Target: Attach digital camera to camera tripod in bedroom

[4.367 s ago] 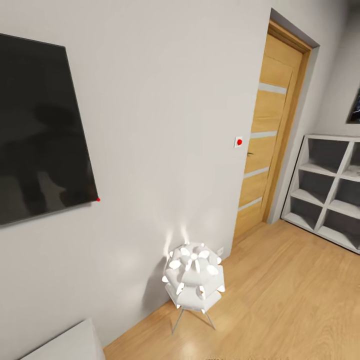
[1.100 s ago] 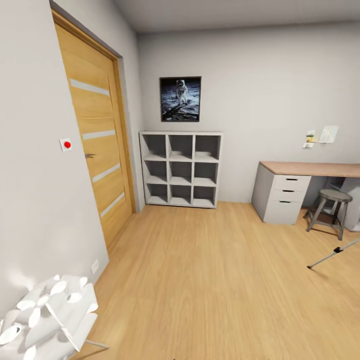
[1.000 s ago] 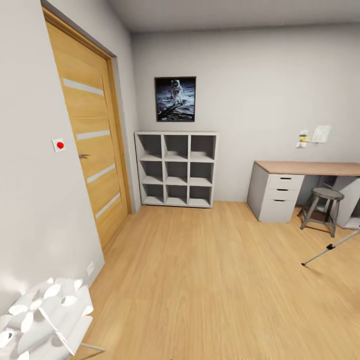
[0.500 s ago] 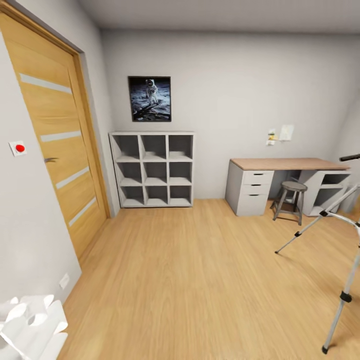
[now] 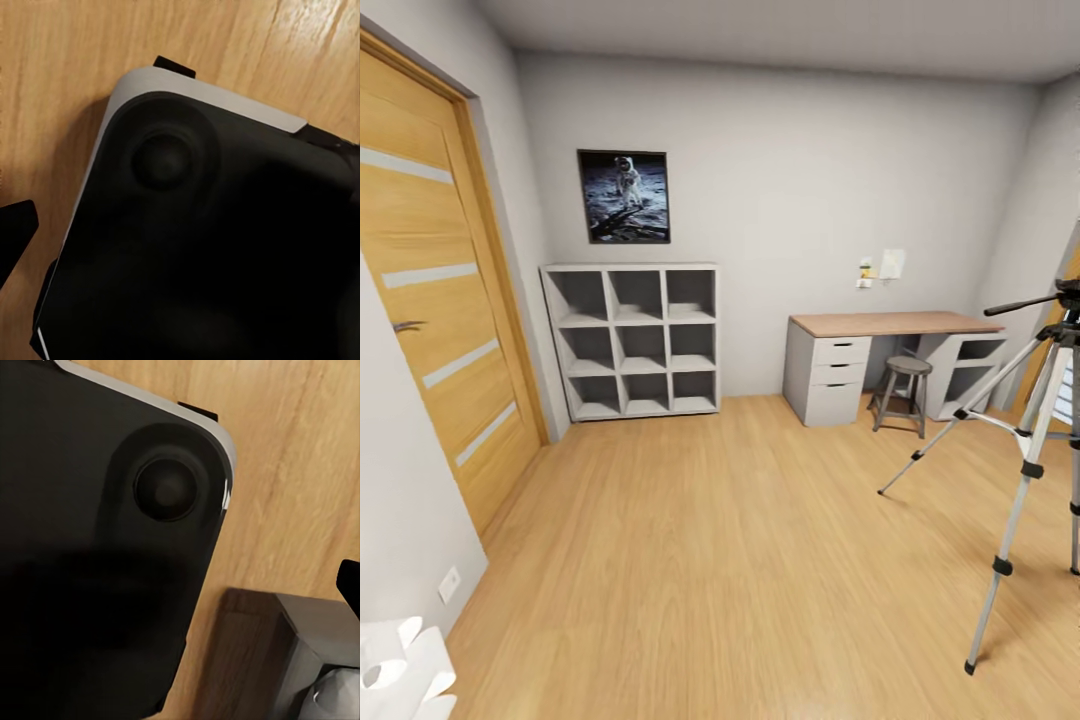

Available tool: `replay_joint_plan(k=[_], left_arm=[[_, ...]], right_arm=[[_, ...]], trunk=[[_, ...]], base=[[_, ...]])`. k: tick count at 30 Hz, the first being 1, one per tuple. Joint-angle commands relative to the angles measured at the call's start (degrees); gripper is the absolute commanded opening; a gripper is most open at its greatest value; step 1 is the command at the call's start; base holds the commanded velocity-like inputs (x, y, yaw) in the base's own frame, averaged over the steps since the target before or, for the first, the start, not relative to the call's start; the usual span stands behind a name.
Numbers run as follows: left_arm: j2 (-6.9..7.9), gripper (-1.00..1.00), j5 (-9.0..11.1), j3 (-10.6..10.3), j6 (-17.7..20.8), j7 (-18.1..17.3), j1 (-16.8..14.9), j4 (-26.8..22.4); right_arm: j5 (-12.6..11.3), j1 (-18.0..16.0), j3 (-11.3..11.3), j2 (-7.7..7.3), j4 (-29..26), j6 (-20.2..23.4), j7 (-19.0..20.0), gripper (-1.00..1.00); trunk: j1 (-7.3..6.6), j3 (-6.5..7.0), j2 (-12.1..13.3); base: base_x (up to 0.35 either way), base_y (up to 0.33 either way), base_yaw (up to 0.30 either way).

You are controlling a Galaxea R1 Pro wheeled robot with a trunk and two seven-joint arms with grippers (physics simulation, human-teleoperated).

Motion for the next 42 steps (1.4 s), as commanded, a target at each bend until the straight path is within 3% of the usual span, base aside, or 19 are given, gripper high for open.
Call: replay_joint_plan(k=[1, 18, 32, 42], left_arm=[[0.02, 1.00, 0.2, 0.2, 0.0, 0.0, 0.0, -0.1], [0.08, 1.00, 0.3, 0.5, -0.1, 0.2, 0.0, 0.0], [0.12, 1.00, 0.5, 0.8, -0.1, 0.2, 0.0, 0.1], [0.13, 1.00, 0.6, 0.8, -0.1, 0.2, 0.0, 0.1]], right_arm=[[0.3, 0.0, 0.0, 0.04, 0.0, -0.1, 0.0, 1.00], [0.2, 0.0, -0.4, 0.26, 0.0, -0.4, -0.2, 1.00], [0.2, 0.0, -0.5, 0.09, 0.0, -0.4, -0.3, 1.00], [0.5, 0.0, 0.3, -0.12, 0.0, -0.4, -0.3, 1.00]], trunk=[[0.00, -0.04, 0.0], [0.00, -0.04, 0.0], [0.00, -0.04, 0.0], [0.00, -0.04, 0.0]], base=[[0.000, 0.000, -0.049], [0.000, 0.000, -0.020], [0.000, 0.000, -0.244], [0.000, 0.000, -0.071]])
